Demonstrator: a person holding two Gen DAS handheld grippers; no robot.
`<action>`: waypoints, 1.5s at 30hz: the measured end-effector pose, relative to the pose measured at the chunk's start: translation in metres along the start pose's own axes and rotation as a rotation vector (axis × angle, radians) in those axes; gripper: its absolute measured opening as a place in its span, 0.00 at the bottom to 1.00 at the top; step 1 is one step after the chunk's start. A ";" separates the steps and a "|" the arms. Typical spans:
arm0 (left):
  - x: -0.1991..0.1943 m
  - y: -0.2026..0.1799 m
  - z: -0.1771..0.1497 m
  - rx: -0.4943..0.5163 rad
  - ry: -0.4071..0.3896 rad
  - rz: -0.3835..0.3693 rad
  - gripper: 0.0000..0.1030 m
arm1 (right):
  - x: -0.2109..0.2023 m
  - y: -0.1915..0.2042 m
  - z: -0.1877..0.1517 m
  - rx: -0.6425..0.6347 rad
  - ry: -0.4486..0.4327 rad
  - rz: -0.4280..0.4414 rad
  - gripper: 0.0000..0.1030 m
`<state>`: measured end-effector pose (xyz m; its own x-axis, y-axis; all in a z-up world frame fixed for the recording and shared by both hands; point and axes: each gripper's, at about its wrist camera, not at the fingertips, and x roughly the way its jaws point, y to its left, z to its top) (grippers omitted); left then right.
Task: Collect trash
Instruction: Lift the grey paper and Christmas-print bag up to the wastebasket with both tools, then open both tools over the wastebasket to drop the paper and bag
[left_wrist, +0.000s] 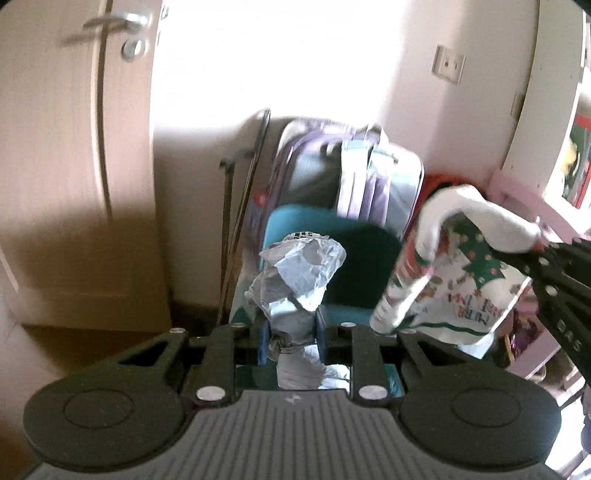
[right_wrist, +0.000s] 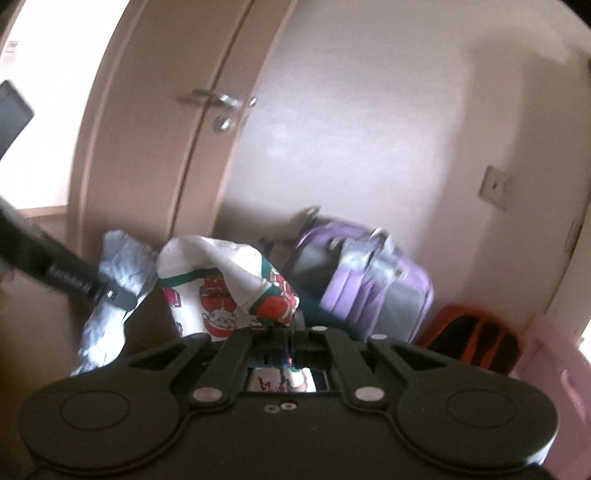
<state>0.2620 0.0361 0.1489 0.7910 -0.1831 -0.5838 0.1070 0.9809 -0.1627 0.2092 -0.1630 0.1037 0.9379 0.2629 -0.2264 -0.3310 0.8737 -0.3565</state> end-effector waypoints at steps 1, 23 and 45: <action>0.000 -0.004 0.011 0.003 -0.015 -0.001 0.23 | 0.006 -0.007 0.010 0.004 -0.011 -0.015 0.00; 0.152 -0.042 0.043 0.108 0.095 0.039 0.23 | 0.156 -0.060 -0.015 0.201 0.145 0.055 0.01; 0.219 -0.022 0.029 0.071 0.240 0.009 0.36 | 0.202 -0.054 -0.037 0.277 0.304 0.125 0.32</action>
<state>0.4504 -0.0237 0.0482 0.6273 -0.1766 -0.7585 0.1493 0.9832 -0.1053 0.4122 -0.1724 0.0437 0.8051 0.2774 -0.5242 -0.3608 0.9306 -0.0618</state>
